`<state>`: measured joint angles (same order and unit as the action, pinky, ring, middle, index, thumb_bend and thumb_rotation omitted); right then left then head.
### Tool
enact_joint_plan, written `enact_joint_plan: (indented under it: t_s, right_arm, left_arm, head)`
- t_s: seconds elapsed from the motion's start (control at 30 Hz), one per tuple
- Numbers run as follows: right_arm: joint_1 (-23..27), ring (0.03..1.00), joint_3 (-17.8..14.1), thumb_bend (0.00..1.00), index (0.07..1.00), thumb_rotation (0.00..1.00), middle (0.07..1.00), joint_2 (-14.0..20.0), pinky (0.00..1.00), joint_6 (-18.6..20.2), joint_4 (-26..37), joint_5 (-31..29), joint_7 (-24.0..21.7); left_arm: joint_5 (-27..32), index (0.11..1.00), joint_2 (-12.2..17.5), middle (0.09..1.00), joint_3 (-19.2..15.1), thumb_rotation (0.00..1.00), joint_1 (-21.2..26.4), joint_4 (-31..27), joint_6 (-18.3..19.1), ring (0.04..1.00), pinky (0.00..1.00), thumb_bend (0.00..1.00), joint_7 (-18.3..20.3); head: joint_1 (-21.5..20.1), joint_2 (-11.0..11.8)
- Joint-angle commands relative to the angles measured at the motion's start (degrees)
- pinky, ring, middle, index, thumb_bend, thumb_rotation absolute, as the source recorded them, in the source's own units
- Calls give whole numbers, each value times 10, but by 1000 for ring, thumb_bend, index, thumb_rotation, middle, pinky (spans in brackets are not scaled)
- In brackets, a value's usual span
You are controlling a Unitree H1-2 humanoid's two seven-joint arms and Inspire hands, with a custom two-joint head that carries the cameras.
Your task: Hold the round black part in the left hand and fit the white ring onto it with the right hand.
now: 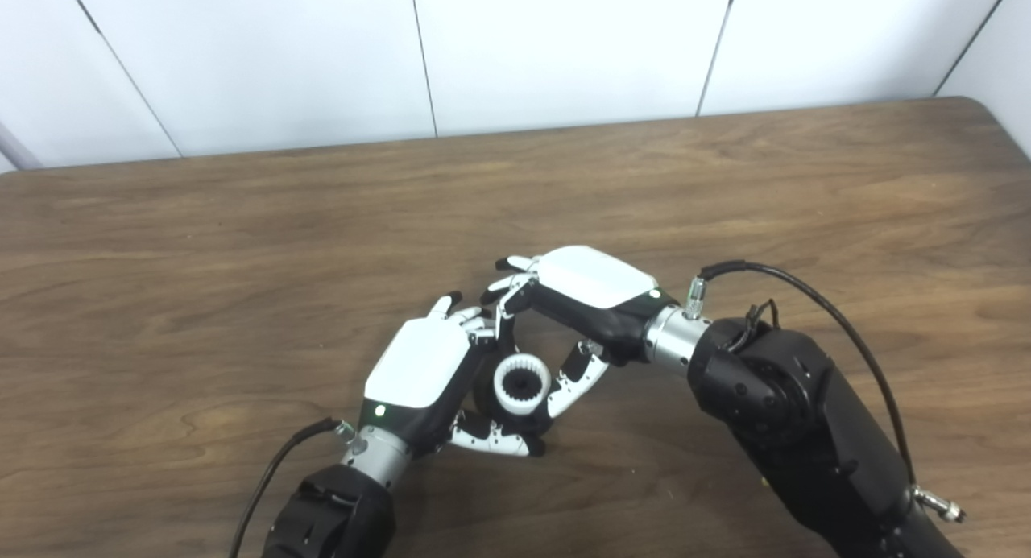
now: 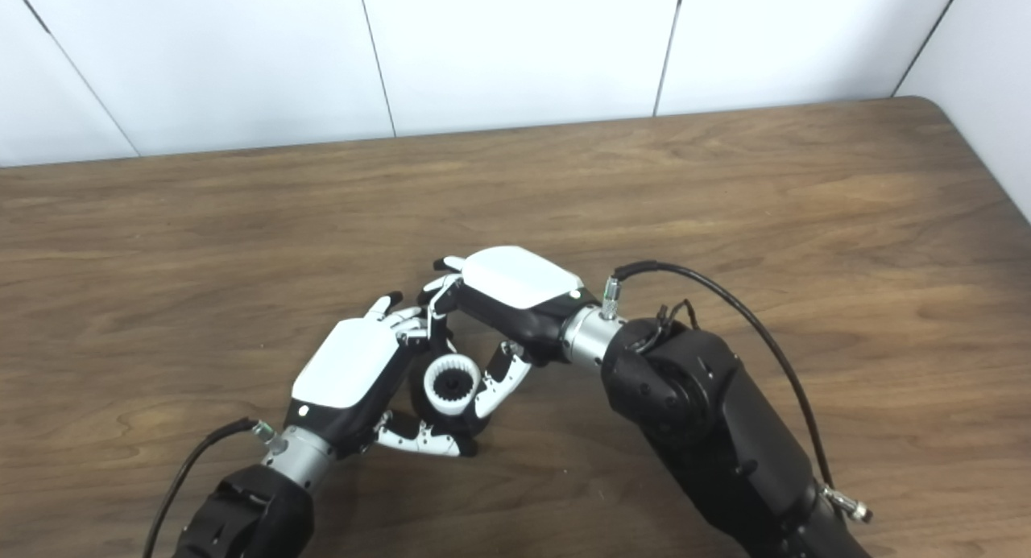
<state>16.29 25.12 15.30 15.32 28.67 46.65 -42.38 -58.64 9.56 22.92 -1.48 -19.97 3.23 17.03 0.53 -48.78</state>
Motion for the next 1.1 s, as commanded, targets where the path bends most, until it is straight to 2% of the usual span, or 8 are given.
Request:
enact_joint_plan:
  t_s: [0.0, 0.3, 0.93, 0.97, 1.0, 1.03, 1.07]
  right_arm:
    - [10, 971, -3, 523, 484, 130, 849, 4, 952, -15, 18, 4, 9]
    - [5, 960, 2, 523, 483, 130, 843, -3, 930, -23, 20, 10, 11]
    - [6, 974, -5, 525, 492, 149, 871, -3, 961, -16, 19, 13, 7]
    - [6, 974, -5, 729, 546, 174, 872, -3, 961, -17, 18, 13, 8]
    - [6, 974, -6, 837, 573, 187, 872, -3, 961, -18, 18, 13, 9]
    - [6, 973, -6, 906, 589, 195, 872, -3, 961, -17, 17, 13, 9]
    - [6, 975, -6, 932, 593, 198, 874, -3, 964, -17, 17, 13, 9]
  left_arm:
    - [-8, 486, 5, 773, -1, 52, 11, -11, -4, 874, 995, 521, -1]
    - [-6, 486, 5, 774, -1, 51, 12, -12, -3, 878, 1000, 520, 1]
    - [-6, 486, 5, 773, -2, 52, 12, -12, -5, 876, 998, 520, 0]
    - [-7, 486, 5, 773, -2, 52, 13, -11, -5, 876, 998, 520, 0]
    - [-7, 485, 6, 772, -2, 52, 14, -10, -6, 875, 996, 520, 0]
    - [-7, 485, 6, 772, -2, 53, 14, -10, -5, 874, 994, 520, 1]
    - [-7, 485, 6, 772, -2, 53, 14, -10, -5, 875, 994, 521, 1]
  head:
    - [1, 0]
    - [0, 0]
    - [-2, 2]
    - [-3, 3]
    - [-3, 3]
    - [-3, 3]
    - [-3, 3]
